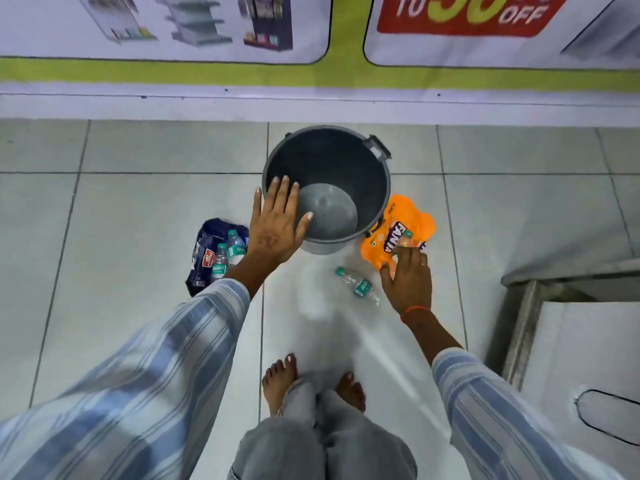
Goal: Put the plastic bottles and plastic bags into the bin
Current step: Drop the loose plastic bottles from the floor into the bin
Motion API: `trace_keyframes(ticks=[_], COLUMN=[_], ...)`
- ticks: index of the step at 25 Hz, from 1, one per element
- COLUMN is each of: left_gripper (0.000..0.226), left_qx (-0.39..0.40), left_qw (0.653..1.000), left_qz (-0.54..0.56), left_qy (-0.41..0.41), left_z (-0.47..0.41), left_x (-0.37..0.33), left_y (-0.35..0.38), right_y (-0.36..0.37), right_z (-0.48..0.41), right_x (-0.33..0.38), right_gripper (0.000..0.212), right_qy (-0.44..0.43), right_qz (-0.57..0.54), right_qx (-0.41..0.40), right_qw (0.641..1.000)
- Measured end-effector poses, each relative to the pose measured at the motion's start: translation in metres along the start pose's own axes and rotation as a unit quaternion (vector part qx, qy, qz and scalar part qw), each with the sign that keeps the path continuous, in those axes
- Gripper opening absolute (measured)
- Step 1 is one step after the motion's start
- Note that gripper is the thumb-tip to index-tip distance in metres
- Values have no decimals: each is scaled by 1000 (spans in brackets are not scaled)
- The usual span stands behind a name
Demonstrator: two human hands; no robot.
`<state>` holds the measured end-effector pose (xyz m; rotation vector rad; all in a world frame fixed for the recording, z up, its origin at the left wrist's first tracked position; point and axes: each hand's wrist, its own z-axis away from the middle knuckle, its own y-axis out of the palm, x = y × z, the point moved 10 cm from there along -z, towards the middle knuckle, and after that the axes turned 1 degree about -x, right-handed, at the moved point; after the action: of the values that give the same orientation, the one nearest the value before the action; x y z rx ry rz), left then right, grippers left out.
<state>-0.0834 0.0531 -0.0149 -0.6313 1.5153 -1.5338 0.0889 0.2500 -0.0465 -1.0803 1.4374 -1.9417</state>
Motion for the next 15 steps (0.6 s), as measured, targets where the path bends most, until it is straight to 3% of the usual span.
trace_keyframes(ticks=[4,8,11,15], left_gripper=[64,65,63,61], left_qx=[-29,-67,-68,-108], left_qw=[999,998,998,994], left_qz=[-21,0,1,17], left_qy=[40,4,-5,9], left_z=[-21,-37,-41,-40], left_x=[5,31,42,42], left_y=[47,71,80,78], right_y=[114,198,239,269], right_z=[8,-3,-7,-7], right_x=[-29,-47,-58,-67], right_gripper=[50,69,74,58], right_qy=[11,-11,-17,-31], right_qz=[65,102,128,177], right_qx=[141,237,282,285], right_qw=[988,966,951,941])
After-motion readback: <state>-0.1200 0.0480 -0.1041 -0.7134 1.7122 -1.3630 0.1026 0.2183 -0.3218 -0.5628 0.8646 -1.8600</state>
